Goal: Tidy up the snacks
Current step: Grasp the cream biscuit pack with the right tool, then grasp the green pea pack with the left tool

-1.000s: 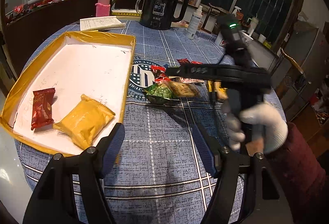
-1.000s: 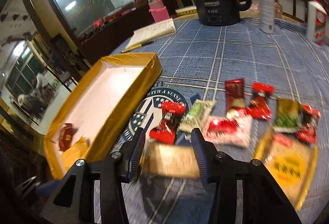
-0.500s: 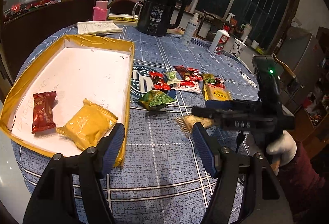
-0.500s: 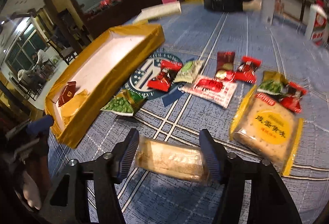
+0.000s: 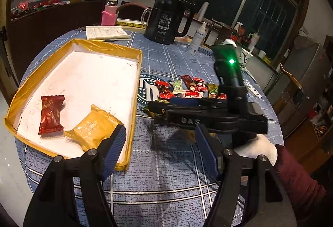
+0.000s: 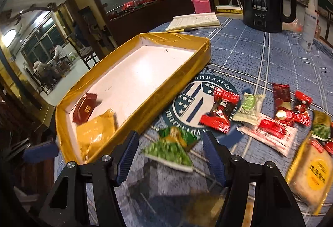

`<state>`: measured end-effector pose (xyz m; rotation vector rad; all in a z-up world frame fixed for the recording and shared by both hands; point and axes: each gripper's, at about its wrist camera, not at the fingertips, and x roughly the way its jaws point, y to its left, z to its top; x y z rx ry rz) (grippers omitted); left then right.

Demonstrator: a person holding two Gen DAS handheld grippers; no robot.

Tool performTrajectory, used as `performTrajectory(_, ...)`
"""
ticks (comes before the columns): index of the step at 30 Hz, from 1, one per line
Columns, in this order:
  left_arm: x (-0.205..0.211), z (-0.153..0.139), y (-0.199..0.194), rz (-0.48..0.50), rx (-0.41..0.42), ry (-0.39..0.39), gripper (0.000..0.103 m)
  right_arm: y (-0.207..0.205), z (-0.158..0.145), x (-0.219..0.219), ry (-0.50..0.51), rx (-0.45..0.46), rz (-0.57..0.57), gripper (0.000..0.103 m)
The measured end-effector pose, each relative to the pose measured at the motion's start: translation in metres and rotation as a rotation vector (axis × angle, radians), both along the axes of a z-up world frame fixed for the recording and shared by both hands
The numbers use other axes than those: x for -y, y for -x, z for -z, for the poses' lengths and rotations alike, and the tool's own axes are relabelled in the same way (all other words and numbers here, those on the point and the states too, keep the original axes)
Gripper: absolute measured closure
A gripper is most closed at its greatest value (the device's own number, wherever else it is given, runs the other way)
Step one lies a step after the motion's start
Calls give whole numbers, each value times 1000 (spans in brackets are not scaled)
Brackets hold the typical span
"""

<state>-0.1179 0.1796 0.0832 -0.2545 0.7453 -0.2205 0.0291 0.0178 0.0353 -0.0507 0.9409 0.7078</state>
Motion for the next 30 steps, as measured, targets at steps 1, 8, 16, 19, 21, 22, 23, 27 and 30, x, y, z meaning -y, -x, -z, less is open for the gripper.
performTrajectory(1,0,2,-1,0,-5,3,35,-2,5,0,2,-32,8,65)
performTrajectory(8,1,12,-5,20,-33,11,35,10,-3,25,-15,-21,42,88)
performTrajectory(16,18,16,-10,52,-50,-17,35,40,-7,79,78,35,102,86)
performTrajectory(19,25,20,-17,59,-70,-16,35,53,-10,96,110,77,120,79)
performTrajectory(21,29,21,-20,63,-79,-6,35,61,-13,110,92,85,132,65)
performTrajectory(22,30,22,-21,64,-84,2,35,66,-14,117,78,86,135,60)
performTrajectory(23,31,22,-21,65,-86,8,35,71,-15,123,70,84,133,58)
performTrajectory(27,37,23,-26,72,-105,45,35,80,-14,138,40,56,123,56)
performTrajectory(30,46,25,-37,91,-139,105,32,74,-14,144,10,34,153,56)
